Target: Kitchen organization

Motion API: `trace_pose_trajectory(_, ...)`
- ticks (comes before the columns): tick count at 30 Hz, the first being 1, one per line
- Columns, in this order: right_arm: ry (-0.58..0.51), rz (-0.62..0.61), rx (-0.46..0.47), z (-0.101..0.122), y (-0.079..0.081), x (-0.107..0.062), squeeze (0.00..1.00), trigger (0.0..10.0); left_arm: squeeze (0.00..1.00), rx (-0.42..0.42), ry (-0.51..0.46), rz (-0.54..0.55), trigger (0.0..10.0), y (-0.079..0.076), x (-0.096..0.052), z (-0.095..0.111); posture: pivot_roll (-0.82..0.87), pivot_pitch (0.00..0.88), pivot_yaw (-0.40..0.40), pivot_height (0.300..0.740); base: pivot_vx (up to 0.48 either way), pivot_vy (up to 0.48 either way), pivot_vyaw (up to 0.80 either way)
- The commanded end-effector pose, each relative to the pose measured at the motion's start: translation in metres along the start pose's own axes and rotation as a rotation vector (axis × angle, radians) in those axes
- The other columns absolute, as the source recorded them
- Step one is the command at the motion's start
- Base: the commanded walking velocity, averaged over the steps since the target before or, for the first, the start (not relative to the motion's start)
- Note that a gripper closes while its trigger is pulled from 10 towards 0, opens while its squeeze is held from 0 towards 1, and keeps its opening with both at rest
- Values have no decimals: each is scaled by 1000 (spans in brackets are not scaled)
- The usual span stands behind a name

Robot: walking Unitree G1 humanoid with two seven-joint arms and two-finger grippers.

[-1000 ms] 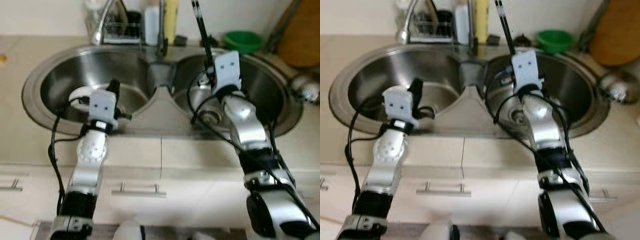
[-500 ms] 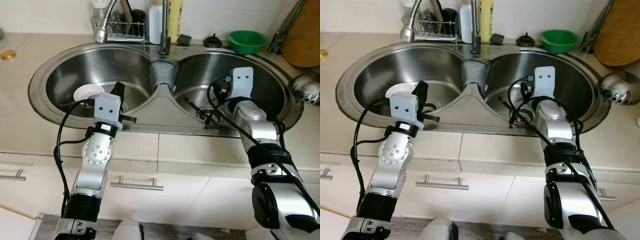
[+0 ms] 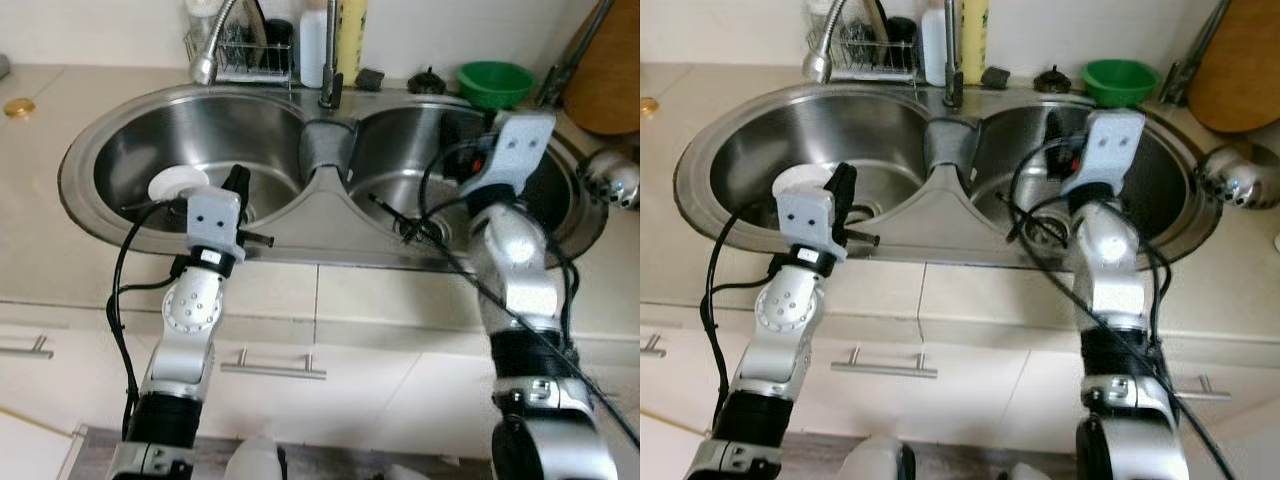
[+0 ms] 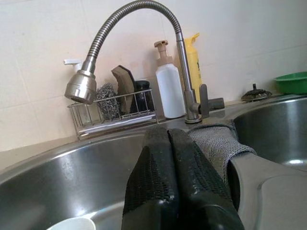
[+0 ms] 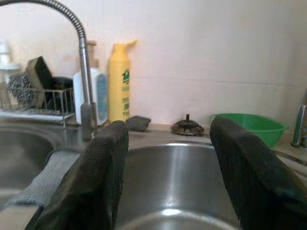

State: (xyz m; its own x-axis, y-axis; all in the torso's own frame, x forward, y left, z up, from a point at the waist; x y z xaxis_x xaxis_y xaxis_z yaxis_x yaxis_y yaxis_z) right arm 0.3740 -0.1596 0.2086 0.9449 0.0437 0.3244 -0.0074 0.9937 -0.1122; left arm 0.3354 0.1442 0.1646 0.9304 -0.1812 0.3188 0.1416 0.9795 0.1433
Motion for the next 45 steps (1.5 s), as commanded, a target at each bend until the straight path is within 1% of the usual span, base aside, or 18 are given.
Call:
trace_pose_trajectory(1,-77,18,-29,13,9,-13,0,10000,0,-9,-15,-1,10000,0,-2,6,168,0,-33,740,0,307,0)
trace_pose_trajectory(4,-65,25,-22,9,13,-20,0,10000,0,-12,-17,-9,10000,-2,-3,6,165,0,-31,740,0,445,0)
trace_pose_trajectory(9,-58,24,-16,7,14,-22,0,10000,0,-13,-24,-17,10000,-3,-3,8,162,0,-27,740,0,478,0)
trace_pose_trajectory(16,-74,12,-15,12,16,-24,0,10000,0,-6,-34,-21,10000,-3,0,13,168,0,-25,740,0,480,0)
trace_pose_trajectory(20,-93,10,-28,15,19,-25,0,10000,0,22,-84,-18,10000,-2,0,23,170,0,-26,740,0,480,0)
trace_pose_trajectory(25,-131,-4,-78,21,19,-29,0,10000,0,44,-162,-24,10000,-5,2,42,170,0,-26,740,0,480,0)
trace_pose_trajectory(26,-149,-25,-103,24,18,-30,0,10000,0,48,-188,-31,10000,-6,3,49,167,0,-25,740,0,480,0)
trace_pose_trajectory(28,-167,-44,-127,27,16,-32,0,10000,0,48,-200,-35,10000,-7,4,52,167,0,-25,740,0,480,0)
trace_pose_trajectory(35,-187,-71,-147,32,11,-37,0,10000,0,40,-198,-42,10000,-9,4,52,157,0,-20,740,0,394,0)
trace_pose_trajectory(41,-164,-71,-137,25,10,-46,0,10000,0,49,-196,-48,10000,-10,2,51,154,0,-24,740,0,0,0)
trace_pose_trajectory(45,-148,-68,-127,22,11,-48,0,10000,0,48,-194,-50,10000,-11,1,50,154,0,-25,740,0,0,-619)
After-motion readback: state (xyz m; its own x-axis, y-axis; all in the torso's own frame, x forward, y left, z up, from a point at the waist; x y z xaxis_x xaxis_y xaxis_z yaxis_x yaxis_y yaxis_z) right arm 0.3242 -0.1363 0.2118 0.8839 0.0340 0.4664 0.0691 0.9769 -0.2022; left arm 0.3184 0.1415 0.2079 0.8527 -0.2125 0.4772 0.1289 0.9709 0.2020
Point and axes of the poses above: a point about 5 cm out from each wrist's last joint towards the gripper, its own x axis pointing out of the wrist towards the gripper, its own z axis along the axis of the wrist's last joint, y = z × x, the point moved 4 cm from there along x, pointing out of the wrist towards the gripper, and after that the axes turned 5 degrees about -x, right-handed, at the moved point
